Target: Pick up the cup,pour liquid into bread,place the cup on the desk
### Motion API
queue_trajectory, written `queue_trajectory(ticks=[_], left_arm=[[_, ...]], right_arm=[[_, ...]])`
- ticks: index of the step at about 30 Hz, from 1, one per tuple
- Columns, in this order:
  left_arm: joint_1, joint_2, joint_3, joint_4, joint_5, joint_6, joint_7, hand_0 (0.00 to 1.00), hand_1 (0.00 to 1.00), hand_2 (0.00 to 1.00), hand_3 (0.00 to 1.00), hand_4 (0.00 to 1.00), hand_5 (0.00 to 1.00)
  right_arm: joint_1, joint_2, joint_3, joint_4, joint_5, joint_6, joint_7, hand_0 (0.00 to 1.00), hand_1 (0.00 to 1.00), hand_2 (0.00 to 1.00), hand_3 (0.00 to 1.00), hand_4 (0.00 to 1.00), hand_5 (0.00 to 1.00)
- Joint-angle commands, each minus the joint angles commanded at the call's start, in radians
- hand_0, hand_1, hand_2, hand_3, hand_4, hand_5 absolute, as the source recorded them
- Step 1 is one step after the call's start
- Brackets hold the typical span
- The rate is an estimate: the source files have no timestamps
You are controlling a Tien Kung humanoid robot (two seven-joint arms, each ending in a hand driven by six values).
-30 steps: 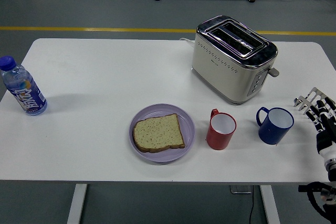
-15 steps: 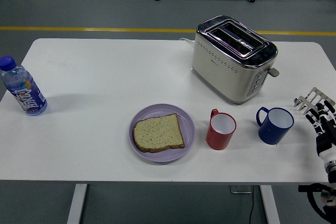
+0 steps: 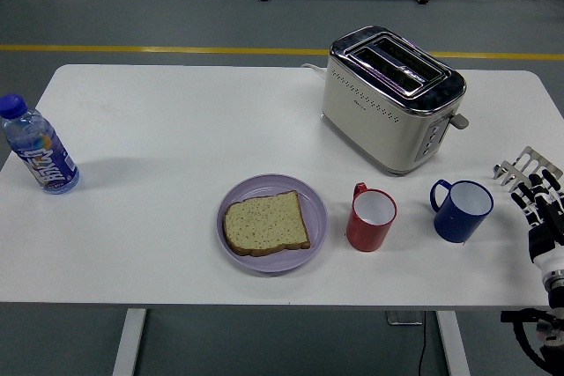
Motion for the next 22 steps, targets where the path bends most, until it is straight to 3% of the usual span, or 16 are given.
queue_trajectory(ticks=[14,22], left_arm=[[-0.007,0.0,0.009,0.0,-0.016,0.001,-0.005,0.681,0.68,0.691,0.541,0.254,0.998],[-0.008,0.0,0.011,0.0,-0.021,0.002,-0.006,0.681,0.68,0.691,0.543,0.254,0.998]], right_arm=[[-0.001,-0.007,0.027,0.075,0.047,0.022,-0.002,0.668,0.581,0.638,0.633,0.739,0.13],[0.0,-0.007,0.03,0.084,0.049,0.021,-0.007,0.668,0.58,0.638,0.632,0.738,0.128]])
